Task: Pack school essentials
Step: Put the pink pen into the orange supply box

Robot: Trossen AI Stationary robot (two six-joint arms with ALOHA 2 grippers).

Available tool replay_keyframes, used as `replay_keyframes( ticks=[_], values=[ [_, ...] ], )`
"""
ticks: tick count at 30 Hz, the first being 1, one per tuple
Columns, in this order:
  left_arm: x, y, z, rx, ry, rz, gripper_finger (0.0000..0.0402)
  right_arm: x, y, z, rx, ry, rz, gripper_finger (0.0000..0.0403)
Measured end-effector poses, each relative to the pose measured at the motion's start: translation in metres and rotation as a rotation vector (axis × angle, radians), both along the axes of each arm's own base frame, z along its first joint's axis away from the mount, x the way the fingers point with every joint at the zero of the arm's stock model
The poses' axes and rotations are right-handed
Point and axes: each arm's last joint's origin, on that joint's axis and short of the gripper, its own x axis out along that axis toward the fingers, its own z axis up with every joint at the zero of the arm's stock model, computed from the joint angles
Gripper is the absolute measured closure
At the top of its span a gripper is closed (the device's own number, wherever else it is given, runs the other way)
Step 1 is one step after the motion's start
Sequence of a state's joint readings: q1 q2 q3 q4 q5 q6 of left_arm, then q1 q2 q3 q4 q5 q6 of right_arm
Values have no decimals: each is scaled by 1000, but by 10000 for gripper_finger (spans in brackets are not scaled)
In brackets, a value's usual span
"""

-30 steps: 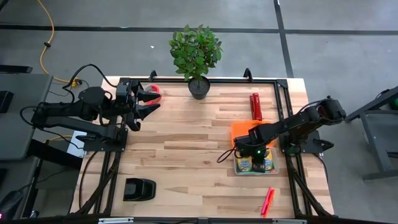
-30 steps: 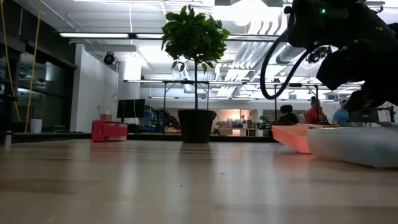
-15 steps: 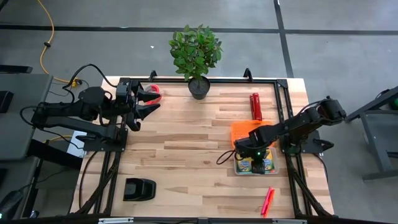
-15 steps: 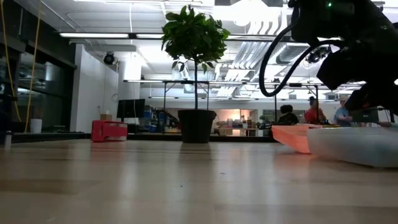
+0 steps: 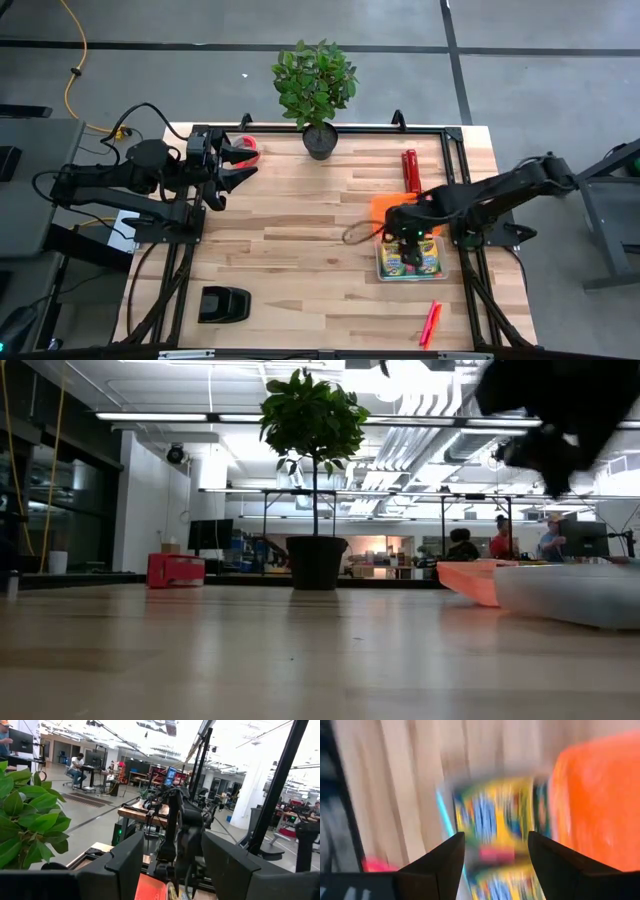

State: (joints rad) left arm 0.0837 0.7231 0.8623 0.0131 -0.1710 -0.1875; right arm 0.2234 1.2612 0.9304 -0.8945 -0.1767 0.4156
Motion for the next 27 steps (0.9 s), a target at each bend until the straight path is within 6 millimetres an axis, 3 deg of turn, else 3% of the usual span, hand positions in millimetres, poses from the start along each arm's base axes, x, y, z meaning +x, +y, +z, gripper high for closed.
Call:
replay_keyframes(
  ticks=[7, 12, 18, 27],
  values=[
    [0, 0, 0, 0, 2, -4, 213, 12, -10, 35, -41, -711, -325, 192],
    [-1, -2, 0, 10, -2, -65, 213, 23, -23, 65, -116, -1051, -358, 192],
    [-1, -2, -1, 15, 13, -64, 213, 26, -31, 89, -222, -1200, -312, 192],
    [0, -2, -1, 14, 19, -52, 213, 26, -31, 93, -236, -1213, -298, 192]
  ],
)
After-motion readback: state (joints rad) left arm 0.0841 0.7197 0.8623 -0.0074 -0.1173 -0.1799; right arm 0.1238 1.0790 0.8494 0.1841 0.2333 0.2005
